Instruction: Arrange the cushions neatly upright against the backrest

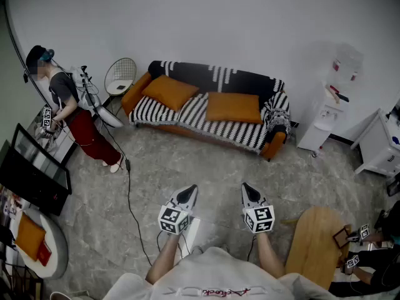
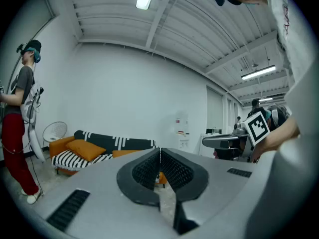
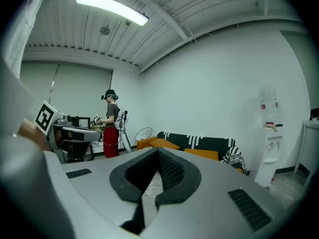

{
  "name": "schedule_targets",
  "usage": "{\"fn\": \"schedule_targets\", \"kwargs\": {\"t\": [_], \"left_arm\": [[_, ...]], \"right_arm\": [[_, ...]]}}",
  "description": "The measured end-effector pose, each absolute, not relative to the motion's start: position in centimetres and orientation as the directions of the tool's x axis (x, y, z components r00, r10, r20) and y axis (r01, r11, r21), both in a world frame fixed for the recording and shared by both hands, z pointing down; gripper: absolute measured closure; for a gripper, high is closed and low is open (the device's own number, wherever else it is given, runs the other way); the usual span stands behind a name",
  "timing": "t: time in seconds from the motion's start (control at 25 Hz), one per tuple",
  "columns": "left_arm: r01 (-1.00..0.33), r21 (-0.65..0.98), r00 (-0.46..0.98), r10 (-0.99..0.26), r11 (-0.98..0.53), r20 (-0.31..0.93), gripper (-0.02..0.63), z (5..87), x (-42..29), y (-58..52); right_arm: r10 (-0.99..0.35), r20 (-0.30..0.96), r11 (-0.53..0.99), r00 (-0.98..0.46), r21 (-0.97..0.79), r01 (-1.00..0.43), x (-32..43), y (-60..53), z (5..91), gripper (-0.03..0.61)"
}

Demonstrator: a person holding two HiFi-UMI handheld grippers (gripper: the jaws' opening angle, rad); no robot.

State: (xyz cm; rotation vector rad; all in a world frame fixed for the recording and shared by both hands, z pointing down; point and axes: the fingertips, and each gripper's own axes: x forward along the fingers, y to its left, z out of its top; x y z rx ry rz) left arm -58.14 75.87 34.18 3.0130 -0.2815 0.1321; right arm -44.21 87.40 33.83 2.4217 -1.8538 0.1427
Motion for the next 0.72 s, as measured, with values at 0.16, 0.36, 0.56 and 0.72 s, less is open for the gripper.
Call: {"fn": "schedule_targets", "kwargs": {"t": [0.16, 0.36, 0.56, 0.72], "left_arm": [[-0.189, 0.105, 0.979, -0.179, -0.976, 0.095, 0.580, 34.0, -57.6, 76.4], [-0.201, 0.104, 0.977, -0.192, -0.974, 0.092, 0.580, 33.8, -56.7, 76.8], [-0.230, 0.109, 0.972, -0.222, -0.967, 0.079, 0.580, 33.5, -56.3, 77.3], [-0.244, 0.110, 0.968, -0.235, -0.964, 0.084, 0.580, 34.1, -55.5, 77.9]], "right_arm": [[-0.957, 0.133, -0.258, 0.257, 0.011, -0.966, -43.8, 88.2, 34.0, 0.551], [-0.962, 0.118, -0.247, 0.244, -0.005, -0.969, -42.9, 88.9, 33.9, 0.551], [-0.968, 0.124, -0.221, 0.219, -0.007, -0.975, -42.4, 89.7, 34.4, 0.551], [-0.970, 0.138, -0.203, 0.199, -0.011, -0.979, -41.6, 90.2, 35.2, 0.551]]}}
